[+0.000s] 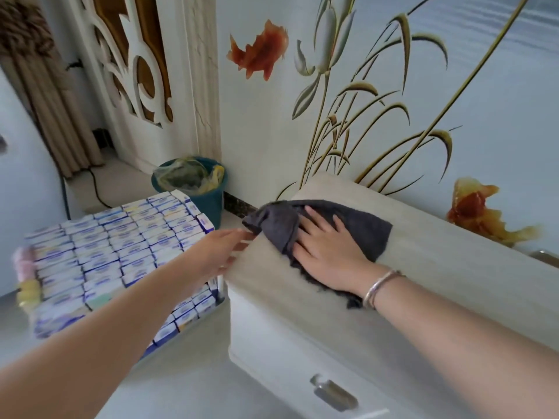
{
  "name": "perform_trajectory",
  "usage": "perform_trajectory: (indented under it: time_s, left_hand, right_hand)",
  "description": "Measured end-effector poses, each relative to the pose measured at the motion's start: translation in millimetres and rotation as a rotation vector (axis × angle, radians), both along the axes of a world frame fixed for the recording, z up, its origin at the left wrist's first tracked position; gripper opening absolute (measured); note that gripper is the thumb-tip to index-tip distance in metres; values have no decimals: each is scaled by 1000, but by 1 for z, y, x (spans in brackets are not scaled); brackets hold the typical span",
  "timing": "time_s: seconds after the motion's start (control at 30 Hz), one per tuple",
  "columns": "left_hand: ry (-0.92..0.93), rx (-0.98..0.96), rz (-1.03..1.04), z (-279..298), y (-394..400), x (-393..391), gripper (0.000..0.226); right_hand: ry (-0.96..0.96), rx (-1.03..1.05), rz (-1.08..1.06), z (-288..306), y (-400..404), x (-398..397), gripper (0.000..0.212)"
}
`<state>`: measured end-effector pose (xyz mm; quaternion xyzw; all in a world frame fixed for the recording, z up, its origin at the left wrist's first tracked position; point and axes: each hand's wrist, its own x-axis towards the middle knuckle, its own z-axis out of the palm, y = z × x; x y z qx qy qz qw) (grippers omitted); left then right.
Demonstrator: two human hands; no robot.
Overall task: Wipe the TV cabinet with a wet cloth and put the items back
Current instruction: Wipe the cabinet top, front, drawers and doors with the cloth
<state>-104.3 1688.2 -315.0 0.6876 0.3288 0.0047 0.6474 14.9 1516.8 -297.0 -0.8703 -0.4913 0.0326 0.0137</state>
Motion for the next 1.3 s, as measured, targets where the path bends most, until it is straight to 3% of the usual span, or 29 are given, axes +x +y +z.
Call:
perform_trajectory:
  time_s: [0.07, 0.2, 0.33, 0.47, 0.7, 0.83, 0.9, 0.97, 1.03, 1.1, 1.2, 1.3]
  left_hand:
    - [-7, -40, 46, -3, 4, -5, 28]
    - [18, -17, 76, -12, 13, -17, 24]
    - [-35, 84, 75, -30, 26, -19, 21]
    - [59, 201, -34, -52, 47, -7, 30]
    - [79, 129, -111, -84, 74, 43, 37]
    - [63, 167, -154, -98, 89, 54, 36]
    - [63, 193, -178, -101, 95, 56, 37]
    - [60, 246, -191, -102, 100, 60, 40]
    - [38, 288, -193, -106, 103, 63, 42]
    - [11, 245, -157, -108, 106, 65, 41]
    - [-2, 65, -171, -105, 95, 70, 41]
    - [-62, -424, -196, -97, 61, 76, 38]
  right_hand:
    - [-9, -12, 45, -1, 9, -25, 52]
    - [-21, 45, 368, -3, 14, -68, 52]
    - [12, -65, 357, 9, 55, -46, 43]
    - [70, -381, 198, 21, 99, -25, 40]
    - [88, -963, -133, 25, 158, 37, 20]
    - [-68, -994, -228, 15, 173, 48, 20]
    - [19, -1151, -213, -1, 177, 47, 33]
    - [240, -1366, -127, -21, 182, 40, 46]
    - [365, -1456, -58, -41, 182, 38, 54]
    - [377, -1390, -65, -47, 179, 45, 57]
    - [299, -1112, -91, -39, 178, 60, 39]
    - [250, -691, -66, -19, 176, 81, 24]
